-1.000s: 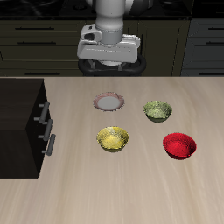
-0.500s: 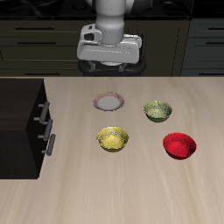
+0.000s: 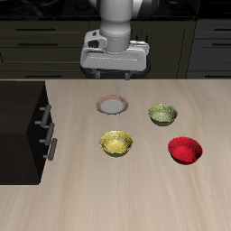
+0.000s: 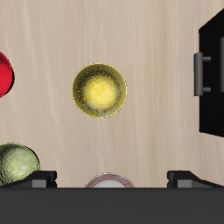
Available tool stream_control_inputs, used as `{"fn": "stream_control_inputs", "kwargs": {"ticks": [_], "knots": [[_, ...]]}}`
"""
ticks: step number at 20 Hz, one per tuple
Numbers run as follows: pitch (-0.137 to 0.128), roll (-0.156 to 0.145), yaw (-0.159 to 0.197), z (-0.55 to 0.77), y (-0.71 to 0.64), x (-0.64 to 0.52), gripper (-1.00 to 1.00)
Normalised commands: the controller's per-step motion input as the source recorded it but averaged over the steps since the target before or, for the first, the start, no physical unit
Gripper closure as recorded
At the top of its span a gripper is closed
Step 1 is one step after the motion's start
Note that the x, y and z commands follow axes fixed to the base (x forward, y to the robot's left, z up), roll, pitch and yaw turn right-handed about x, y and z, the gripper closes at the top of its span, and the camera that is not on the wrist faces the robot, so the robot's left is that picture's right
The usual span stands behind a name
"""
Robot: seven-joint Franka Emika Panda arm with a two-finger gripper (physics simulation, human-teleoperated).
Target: Place the yellow bowl on the plate
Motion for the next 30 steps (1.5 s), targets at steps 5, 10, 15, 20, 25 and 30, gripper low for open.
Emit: {"fn": "stream_control_inputs", "kwargs": {"ticks": [5,10,15,20,25,30], "knots": [[0.007,0.002,0.028,-0.06,0.05,0.24,-1.00],[0.002,-0.001,0.016,0.00,0.06,0.28,-1.00],[-0.002,-0.008,-0.004,0.06,0.06,0.12,-1.00],[-0.005,-0.012,0.003,0.14,-0.02,0.25,-1.00],[-0.011,-0.009,0.008,0.10,0.00,0.14,-1.00],[0.006,-0.011,0.028,-0.01,0.02,0.23,-1.00]]}}
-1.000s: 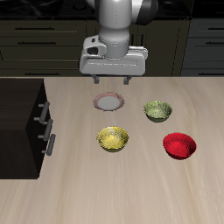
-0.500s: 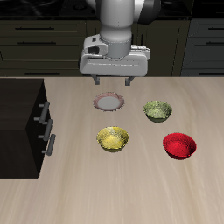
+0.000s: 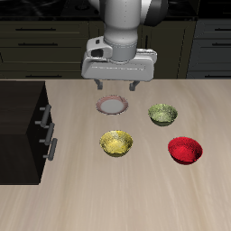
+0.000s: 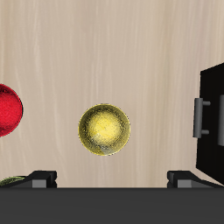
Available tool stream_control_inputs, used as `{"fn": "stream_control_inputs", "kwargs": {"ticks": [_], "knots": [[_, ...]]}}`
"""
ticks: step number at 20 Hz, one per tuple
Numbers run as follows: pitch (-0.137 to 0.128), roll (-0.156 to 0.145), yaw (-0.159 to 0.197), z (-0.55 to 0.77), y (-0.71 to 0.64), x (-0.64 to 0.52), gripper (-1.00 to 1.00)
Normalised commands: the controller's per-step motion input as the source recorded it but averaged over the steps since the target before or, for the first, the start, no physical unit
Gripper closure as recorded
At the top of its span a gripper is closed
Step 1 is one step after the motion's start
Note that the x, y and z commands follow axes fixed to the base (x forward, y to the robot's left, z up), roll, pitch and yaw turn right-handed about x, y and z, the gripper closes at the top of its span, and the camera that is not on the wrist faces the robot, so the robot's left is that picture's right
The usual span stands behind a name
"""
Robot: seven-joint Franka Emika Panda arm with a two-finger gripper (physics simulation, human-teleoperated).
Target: Place the yellow bowl on the plate
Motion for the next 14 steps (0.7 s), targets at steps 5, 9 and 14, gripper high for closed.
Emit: {"fn": "stream_control_inputs", "kwargs": {"ticks": [5,9,14], "knots": [[0.028,-0.015,0.005,-0.02,0.00,0.31,-1.00],[0.017,0.006,0.006,-0.08,0.10,0.17,-1.00],[0.000,0.035,0.003,-0.02,0.23,0.02,-1.00]]}}
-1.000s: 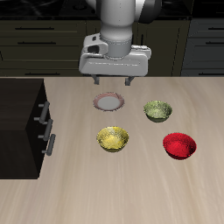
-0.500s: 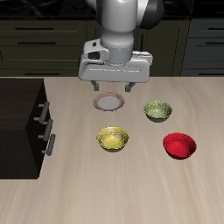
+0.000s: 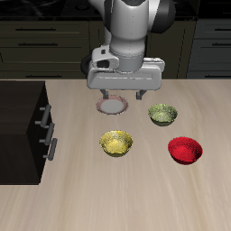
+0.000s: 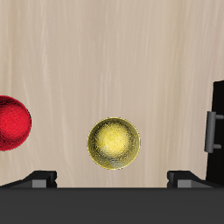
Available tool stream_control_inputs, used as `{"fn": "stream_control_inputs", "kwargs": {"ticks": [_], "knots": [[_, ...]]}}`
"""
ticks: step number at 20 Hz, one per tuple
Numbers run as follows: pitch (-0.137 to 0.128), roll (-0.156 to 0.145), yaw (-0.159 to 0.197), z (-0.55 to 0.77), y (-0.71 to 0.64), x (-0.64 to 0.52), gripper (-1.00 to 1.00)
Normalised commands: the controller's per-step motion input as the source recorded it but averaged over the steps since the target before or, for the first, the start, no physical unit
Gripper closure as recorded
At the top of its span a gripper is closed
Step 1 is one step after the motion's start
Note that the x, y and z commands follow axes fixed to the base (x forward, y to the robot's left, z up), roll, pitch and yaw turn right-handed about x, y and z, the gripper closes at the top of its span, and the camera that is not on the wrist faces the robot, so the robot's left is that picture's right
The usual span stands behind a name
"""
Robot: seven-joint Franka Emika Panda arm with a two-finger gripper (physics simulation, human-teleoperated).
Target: Place the yellow bowl on the plate
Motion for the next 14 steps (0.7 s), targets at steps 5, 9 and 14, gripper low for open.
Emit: {"fn": "stream_control_inputs", "kwargs": {"ticks": [5,9,14], "knots": [[0.002,0.018,0.000,0.01,0.13,0.03,-1.00],[0.007,-0.025,0.000,0.00,-0.20,-0.03,-1.00],[-0.009,0.008,-0.004,0.02,0.04,0.01,-1.00]]}}
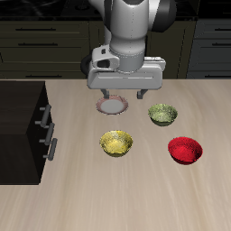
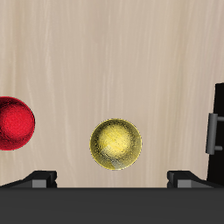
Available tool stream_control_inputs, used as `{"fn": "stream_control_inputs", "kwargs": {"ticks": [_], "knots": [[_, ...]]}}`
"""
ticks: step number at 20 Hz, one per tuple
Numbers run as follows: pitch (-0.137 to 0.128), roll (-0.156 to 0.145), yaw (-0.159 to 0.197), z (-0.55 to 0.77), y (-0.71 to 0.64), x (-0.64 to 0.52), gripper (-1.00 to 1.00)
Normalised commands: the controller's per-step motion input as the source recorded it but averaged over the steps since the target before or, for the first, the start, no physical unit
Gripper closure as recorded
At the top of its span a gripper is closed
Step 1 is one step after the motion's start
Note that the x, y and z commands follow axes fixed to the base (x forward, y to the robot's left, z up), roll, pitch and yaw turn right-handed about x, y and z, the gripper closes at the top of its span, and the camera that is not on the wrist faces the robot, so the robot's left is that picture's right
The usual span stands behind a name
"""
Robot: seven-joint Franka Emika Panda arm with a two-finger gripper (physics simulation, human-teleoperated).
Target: Place the yellow bowl on the plate
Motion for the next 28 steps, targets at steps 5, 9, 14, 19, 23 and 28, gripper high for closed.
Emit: {"fn": "stream_control_inputs", "kwargs": {"ticks": [5,9,14,19,23,28], "knots": [[-0.003,0.045,0.001,0.01,0.30,-0.02,-1.00],[-0.008,0.015,0.013,0.02,0.10,0.06,-1.00],[-0.006,-0.017,-0.003,0.03,-0.13,0.04,-1.00],[-0.009,-0.037,-0.010,0.05,-0.28,-0.09,-1.00],[0.000,-0.060,0.006,0.03,-0.38,-0.10,-1.00],[-0.007,-0.025,0.000,0.03,-0.14,-0.09,-1.00]]}}
